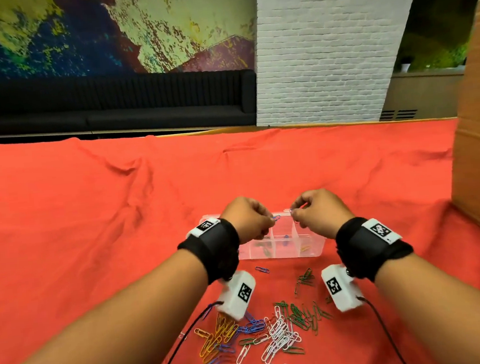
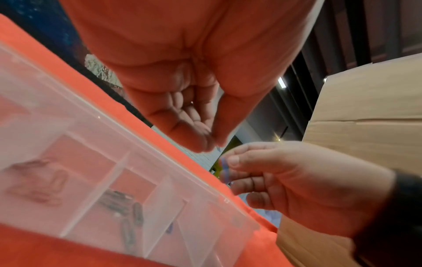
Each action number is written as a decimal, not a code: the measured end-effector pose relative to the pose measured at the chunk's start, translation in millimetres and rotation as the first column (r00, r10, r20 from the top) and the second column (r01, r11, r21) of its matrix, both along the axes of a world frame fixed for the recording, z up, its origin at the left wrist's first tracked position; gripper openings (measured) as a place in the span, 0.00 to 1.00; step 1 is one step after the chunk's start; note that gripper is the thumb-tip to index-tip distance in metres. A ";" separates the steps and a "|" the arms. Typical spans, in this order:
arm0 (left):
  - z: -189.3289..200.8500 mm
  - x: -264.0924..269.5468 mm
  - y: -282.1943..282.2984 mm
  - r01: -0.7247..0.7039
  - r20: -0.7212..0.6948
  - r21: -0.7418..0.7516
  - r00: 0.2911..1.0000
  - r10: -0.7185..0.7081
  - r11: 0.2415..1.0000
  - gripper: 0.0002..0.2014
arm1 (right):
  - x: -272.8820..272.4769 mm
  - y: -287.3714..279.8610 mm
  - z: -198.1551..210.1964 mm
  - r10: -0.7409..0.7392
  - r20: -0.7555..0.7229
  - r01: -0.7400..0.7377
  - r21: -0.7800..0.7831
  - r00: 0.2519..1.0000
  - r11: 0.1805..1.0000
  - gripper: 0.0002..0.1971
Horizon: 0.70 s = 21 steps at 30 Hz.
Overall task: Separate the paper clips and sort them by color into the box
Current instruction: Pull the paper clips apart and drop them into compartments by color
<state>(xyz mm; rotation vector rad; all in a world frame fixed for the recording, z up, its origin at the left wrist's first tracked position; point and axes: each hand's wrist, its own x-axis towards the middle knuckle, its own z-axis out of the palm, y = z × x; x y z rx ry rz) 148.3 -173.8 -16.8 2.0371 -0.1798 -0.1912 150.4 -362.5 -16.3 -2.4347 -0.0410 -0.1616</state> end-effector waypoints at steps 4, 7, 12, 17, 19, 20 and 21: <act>1.8 -0.9 2.0 0.011 0.057 0.144 0.998 -0.020 0.989 0.08 | -19.3 -14.1 -3.7 0.071 0.034 -0.064 -0.181 0.997 0.981 0.04; 0.7 -25.8 41.8 0.202 0.011 0.301 0.977 -0.215 0.932 0.04 | -56.3 -37.4 -7.7 0.252 -0.187 -0.295 -0.257 0.950 0.920 0.04; -14.8 -81.9 122.2 0.340 -0.223 0.835 0.928 -0.298 0.433 0.27 | -116.9 -46.8 -24.1 0.355 -0.471 -0.547 -0.373 0.808 0.750 0.14; -30.0 -119.8 139.8 0.350 -0.247 0.823 0.930 -0.273 0.448 0.42 | -129.8 -0.5 -24.8 0.515 -0.346 -0.619 -0.370 0.784 0.693 0.13; -33.9 -129.4 131.2 0.374 -0.232 0.778 0.918 -0.323 0.505 0.38 | -128.3 20.9 -28.3 0.571 -0.299 -0.644 -0.385 0.764 0.661 0.14; -35.8 -131.8 126.0 0.386 -0.224 0.757 0.911 -0.345 0.527 0.34 | -127.4 30.5 -30.2 0.582 -0.290 -0.648 -0.405 0.760 0.645 0.14; -37.6 -132.9 122.2 0.392 -0.215 0.744 0.907 -0.362 0.541 0.31 | -127.2 39.5 -32.2 0.592 -0.278 -0.649 -0.430 0.757 0.628 0.14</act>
